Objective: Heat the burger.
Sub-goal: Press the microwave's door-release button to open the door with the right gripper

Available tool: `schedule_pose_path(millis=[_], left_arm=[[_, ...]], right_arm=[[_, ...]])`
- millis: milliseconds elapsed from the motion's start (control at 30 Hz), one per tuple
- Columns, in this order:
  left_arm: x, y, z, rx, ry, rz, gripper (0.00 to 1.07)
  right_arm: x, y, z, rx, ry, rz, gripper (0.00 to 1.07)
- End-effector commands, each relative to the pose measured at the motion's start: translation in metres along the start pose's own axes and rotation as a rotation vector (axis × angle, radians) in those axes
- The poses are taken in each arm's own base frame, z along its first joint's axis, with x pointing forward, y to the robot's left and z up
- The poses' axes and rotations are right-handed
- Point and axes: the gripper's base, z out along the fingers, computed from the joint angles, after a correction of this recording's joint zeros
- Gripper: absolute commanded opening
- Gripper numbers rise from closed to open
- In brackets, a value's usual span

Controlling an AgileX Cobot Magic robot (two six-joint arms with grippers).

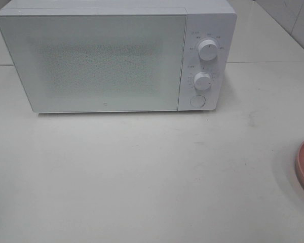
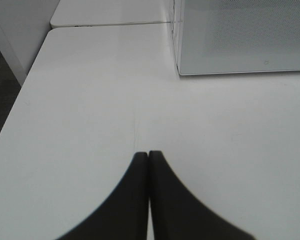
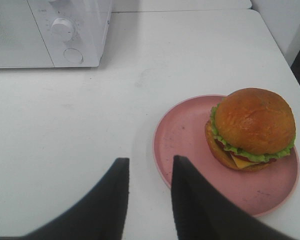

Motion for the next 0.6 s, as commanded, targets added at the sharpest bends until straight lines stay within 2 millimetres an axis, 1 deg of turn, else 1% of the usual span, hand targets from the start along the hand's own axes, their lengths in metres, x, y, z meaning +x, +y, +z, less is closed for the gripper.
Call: schedule_pose_path(millis=[33,367,400,433,500,533,567,600], left_arm=[[0.0018,-0.0001,-0.0032,-0.003,-0.031,-0.002,0.00],[0.0018,-0.0001,-0.0032,-0.003,-0.031,-0.002,0.00],[0.0018,-0.0001,-0.0032,-0.003,-0.031,-0.002,0.00],[0.0018,-0.0001,-0.0032,-0.003,-0.031,-0.002,0.00],[0.0018,-0.0001,-0.0032,-0.003,-0.031,-0.002,0.00],[0.0018,-0.0001,-0.0032,-0.003,-0.031,-0.002,0.00],[0.0018,-0.0001,-0.0032,-0.003,-0.031,-0.002,0.00],[0.0018,-0.0001,-0.0032,-0.003,-0.031,-0.002,0.00]], right_arm=[[0.0025,-0.0004,-0.0029,-0.001,-0.024,-0.008,0.32],[0.0025,-0.0004,-0.0029,-0.001,-0.024,-0.006,0.32],[0.0025,-0.0004,-0.0029,-0.001,-0.024,-0.008,0.34],[0.0025,-0.0004,-0.0029,-0.001,-0.024,-0.008,0.34],[0.0025,-0.0004,-0.0029,-0.001,-0.024,-0.008,0.41],[0.0025,-0.0004,-0.0029,-0.001,-0.024,-0.008,0.41],[0.0025,-0.0004,-0.0029,-0.001,-0.024,-0.008,0.54],[0.0025,-0.0004,-0.0029,-0.001,-0.024,-0.008,0.73]])
